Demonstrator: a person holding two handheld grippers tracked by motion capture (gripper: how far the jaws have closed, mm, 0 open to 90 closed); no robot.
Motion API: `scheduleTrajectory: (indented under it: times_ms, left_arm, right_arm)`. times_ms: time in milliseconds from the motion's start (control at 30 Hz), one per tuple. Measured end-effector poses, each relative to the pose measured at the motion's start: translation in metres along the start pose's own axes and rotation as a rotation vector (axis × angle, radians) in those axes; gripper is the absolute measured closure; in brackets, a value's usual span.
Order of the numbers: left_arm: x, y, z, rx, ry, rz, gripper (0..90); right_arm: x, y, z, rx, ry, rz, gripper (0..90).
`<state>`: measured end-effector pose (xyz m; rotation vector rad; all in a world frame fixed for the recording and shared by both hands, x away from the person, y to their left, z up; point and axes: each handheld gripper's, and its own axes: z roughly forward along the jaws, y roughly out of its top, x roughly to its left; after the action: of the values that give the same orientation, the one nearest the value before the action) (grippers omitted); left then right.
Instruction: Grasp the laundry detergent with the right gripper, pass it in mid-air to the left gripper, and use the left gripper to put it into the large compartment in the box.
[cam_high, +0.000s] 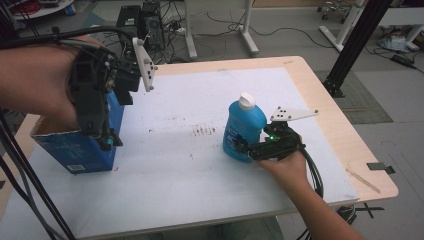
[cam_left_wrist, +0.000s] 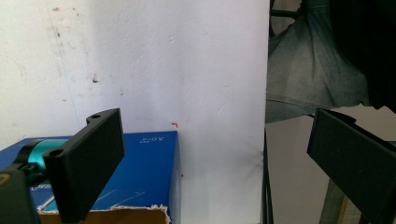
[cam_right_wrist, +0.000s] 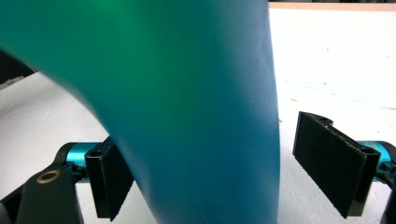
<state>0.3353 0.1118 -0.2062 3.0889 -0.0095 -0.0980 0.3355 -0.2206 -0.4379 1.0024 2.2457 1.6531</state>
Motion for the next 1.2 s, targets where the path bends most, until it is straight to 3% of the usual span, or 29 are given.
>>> scheduleTrajectory:
  times_ms: [500,600,667,1200]
  left_arm:
    - [0.0022,-0.0009,0.0006,0.000,0.000,-0.003,4.1]
    - [0.0026,-0.0006,0.0011,0.001,-0.001,-0.001,4.1]
    - [0.0028,-0.0005,0.0014,0.003,-0.001,-0.001,4.0]
    - [0.0027,-0.0004,0.0028,0.004,-0.004,-0.005,4.1]
  right_arm:
    - [0.0015,-0.0002,0.0029,-0.017,-0.008,-0.021,20.0]
    - [0.0015,-0.0002,0.0030,-0.018,-0.006,-0.020,20.3]
    - [0.0013,-0.0001,0.0021,-0.024,0.013,-0.028,26.5]
    - [0.0016,-0.0001,0.0035,-0.036,0.021,-0.028,30.6]
